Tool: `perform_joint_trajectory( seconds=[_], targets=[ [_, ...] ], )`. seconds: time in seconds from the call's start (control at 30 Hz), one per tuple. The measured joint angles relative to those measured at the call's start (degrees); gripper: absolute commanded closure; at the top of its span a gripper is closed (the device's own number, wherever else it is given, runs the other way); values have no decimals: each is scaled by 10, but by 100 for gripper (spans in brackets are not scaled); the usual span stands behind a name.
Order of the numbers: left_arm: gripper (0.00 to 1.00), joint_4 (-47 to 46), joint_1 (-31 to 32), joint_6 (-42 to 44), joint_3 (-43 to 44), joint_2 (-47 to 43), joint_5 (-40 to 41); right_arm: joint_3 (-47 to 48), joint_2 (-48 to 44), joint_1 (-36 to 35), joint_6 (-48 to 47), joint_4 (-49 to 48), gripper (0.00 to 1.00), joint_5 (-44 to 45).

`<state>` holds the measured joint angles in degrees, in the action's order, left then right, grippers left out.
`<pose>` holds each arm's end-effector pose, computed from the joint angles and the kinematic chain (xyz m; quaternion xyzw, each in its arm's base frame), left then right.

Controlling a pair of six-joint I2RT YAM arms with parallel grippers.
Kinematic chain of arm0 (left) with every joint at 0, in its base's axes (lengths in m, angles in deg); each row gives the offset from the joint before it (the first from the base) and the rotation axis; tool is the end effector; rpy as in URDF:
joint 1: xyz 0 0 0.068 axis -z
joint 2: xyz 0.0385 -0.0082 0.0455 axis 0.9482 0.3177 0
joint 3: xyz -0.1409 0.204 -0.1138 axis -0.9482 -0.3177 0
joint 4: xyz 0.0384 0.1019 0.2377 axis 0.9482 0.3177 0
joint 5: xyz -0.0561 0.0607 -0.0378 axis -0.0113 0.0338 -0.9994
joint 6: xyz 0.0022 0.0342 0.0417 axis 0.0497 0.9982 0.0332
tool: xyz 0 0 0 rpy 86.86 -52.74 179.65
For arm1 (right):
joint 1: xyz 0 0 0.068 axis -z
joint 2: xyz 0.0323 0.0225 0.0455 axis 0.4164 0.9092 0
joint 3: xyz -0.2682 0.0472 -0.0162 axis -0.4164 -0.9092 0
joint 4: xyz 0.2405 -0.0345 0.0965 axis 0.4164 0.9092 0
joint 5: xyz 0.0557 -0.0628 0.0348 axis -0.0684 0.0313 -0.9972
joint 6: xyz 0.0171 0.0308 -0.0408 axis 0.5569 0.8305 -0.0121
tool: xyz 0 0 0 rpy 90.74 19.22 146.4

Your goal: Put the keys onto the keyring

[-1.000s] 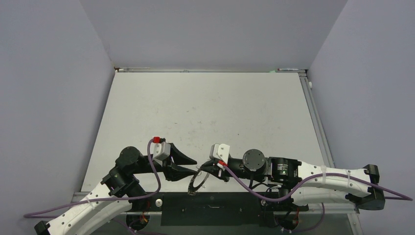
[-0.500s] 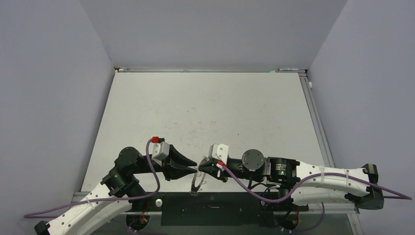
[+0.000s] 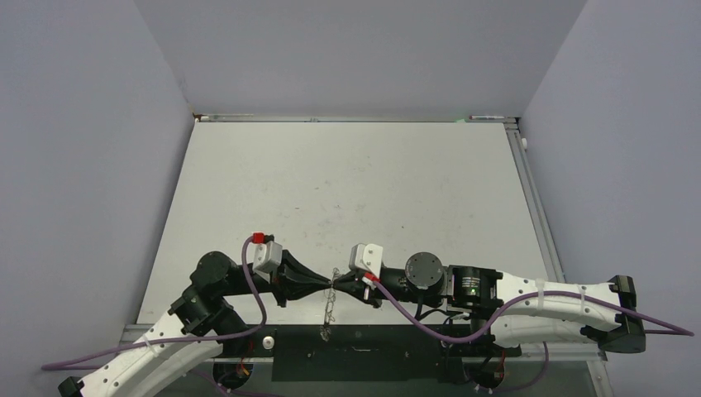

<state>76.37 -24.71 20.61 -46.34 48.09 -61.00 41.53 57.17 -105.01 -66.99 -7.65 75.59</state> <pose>0.0658 -0.1033 0.2931 0.4039 0.5374 -0.5646 0.4788 0.0337 0.2183 0.3329 -0.5261 0.5739 0.4293 0.4578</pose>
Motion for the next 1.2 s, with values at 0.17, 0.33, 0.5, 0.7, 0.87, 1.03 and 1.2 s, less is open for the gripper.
perform_joint_trajectory(
  seconds=[0.17, 0.33, 0.5, 0.7, 0.87, 1.03, 1.2],
  targets=[
    [100, 11, 0, 7, 0, -17, 16, 5, 0, -1, 2, 0, 53, 19],
    [100, 17, 0, 14, 0, -21, 23, 29, -6, -3, -4, 33, 43, 33],
    [100, 24, 0, 15, 0, -17, 23, 47, -8, -3, -9, 67, 49, 38],
    [100, 27, 0, 15, 0, -16, 23, 48, 2, -3, -22, 85, 51, 38],
    [100, 26, 0, 15, 0, -15, 23, 48, 13, -3, -31, 77, 54, 36],
    [100, 26, 0, 15, 0, -15, 25, 38, 26, -1, -35, 55, 54, 33],
    [73, 50, 0, 31, 3, -13, 80, 21, 41, 3, -17, 32, 53, 84]
  ],
)
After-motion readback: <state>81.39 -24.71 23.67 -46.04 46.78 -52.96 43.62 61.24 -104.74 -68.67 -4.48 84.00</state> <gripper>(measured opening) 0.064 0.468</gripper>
